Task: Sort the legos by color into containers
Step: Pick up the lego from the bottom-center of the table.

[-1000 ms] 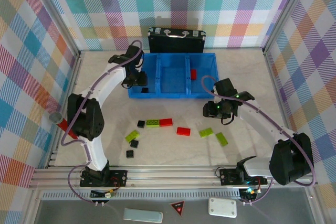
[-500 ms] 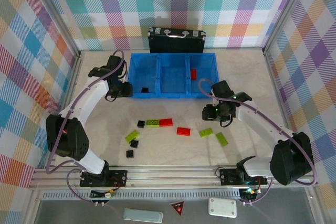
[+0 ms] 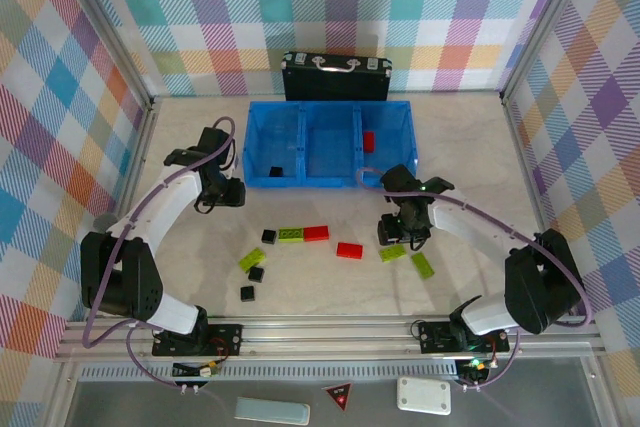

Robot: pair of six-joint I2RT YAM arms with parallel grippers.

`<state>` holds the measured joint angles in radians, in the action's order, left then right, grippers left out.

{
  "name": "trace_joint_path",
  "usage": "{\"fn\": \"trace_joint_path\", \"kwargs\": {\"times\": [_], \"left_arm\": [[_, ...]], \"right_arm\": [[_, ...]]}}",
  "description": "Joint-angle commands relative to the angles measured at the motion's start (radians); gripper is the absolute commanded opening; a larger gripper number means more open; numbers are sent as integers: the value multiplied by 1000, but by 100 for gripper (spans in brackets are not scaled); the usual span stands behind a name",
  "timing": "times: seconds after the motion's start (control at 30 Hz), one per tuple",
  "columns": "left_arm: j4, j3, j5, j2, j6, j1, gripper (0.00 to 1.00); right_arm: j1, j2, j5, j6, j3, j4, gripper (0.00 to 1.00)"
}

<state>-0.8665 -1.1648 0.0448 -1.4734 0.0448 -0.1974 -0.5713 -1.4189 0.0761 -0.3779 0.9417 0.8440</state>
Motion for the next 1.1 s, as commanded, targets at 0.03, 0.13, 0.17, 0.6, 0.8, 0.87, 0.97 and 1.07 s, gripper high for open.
{"fn": "trace_joint_path", "kwargs": {"times": [0.03, 0.13, 0.17, 0.6, 0.8, 0.87, 0.97, 1.07], "left_arm": [[32, 16, 15, 11, -28, 20, 45], [32, 19, 18, 11, -27, 22, 45], [32, 21, 18, 11, -26, 22, 45], [31, 27, 30, 13, -24, 22, 45], [32, 28, 30, 13, -24, 23, 45], [32, 28, 30, 12, -24, 23, 45], [32, 28, 31, 12, -24, 21, 45], [30, 29, 30, 11, -24, 23, 45]], "right_arm": [[-15, -30, 10, 14, 8, 20, 57], [-21, -50, 14, 16, 5, 12, 60], [-23, -57, 16, 17, 5, 11, 61], [-61, -176, 59, 48, 16, 12, 70], [-71, -212, 62, 61, 29, 15, 71], [-73, -220, 61, 64, 32, 15, 71], [-76, -231, 61, 68, 35, 15, 71], [-79, -236, 62, 70, 37, 16, 70]]}}
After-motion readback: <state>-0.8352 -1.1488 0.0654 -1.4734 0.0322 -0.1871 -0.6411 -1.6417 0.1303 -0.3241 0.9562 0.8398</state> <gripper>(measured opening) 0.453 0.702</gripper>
